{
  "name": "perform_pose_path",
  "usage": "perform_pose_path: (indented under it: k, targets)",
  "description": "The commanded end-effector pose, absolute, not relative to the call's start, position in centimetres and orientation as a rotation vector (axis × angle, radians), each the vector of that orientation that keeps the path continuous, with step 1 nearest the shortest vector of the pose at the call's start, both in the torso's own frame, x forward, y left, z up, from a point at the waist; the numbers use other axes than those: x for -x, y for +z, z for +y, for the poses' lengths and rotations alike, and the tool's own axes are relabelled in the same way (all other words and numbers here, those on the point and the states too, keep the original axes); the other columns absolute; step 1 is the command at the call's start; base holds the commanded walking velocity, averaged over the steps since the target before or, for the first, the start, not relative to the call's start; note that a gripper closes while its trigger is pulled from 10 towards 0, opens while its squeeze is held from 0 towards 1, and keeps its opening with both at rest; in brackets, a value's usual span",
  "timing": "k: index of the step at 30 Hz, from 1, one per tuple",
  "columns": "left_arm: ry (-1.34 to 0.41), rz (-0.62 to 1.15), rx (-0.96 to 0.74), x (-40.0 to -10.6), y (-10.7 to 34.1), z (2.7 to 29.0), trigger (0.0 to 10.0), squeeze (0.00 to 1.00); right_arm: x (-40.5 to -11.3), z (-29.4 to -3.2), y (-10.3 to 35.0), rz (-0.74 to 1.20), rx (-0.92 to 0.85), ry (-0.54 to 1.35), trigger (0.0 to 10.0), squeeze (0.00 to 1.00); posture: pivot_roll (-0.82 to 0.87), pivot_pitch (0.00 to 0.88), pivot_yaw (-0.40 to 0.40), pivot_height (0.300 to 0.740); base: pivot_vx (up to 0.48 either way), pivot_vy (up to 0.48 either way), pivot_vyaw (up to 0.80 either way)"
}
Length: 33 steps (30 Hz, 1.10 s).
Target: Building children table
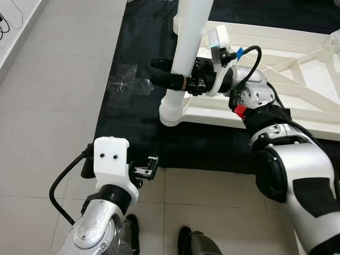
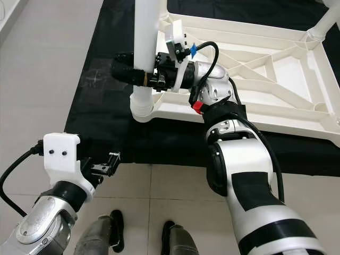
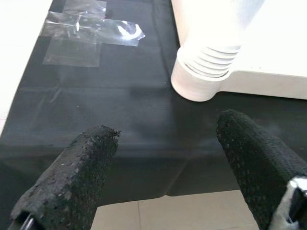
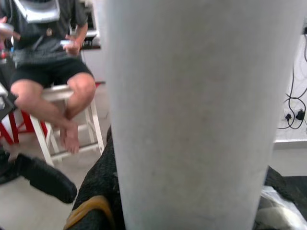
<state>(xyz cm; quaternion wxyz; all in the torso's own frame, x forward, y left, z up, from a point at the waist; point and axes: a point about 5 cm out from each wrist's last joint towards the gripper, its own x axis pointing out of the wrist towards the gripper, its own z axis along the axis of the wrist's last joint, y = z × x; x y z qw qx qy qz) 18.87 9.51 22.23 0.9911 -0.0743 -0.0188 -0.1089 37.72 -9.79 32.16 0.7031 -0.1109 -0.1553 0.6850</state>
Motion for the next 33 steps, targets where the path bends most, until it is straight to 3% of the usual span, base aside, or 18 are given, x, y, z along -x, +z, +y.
perform_pose_path:
  k: [1, 18, 33]
  targets:
    - [-0.209, -0.015, 0.147, -18.8, 22.0, 9.5, 10.0, 0.00, -37.7, -9.4, 30.0, -0.233, 0.297, 1.568, 10.0, 0.00, 0.21, 0.364, -0.050, 0.740, 0.000, 0.000, 0.00]
    - [-0.187, -0.026, 0.147, -19.0, 22.2, 9.7, 10.0, 0.00, -38.3, -8.5, 27.0, -0.087, 0.310, 1.467, 10.0, 0.00, 0.19, 0.370, -0.064, 0.740, 0.000, 0.000, 0.00]
    - [-0.170, -0.038, 0.146, -19.3, 22.4, 9.9, 10.0, 0.00, -39.3, -9.0, 23.7, -0.021, 0.185, 1.192, 10.0, 0.00, 0.18, 0.371, -0.067, 0.740, 0.000, 0.000, 0.00]
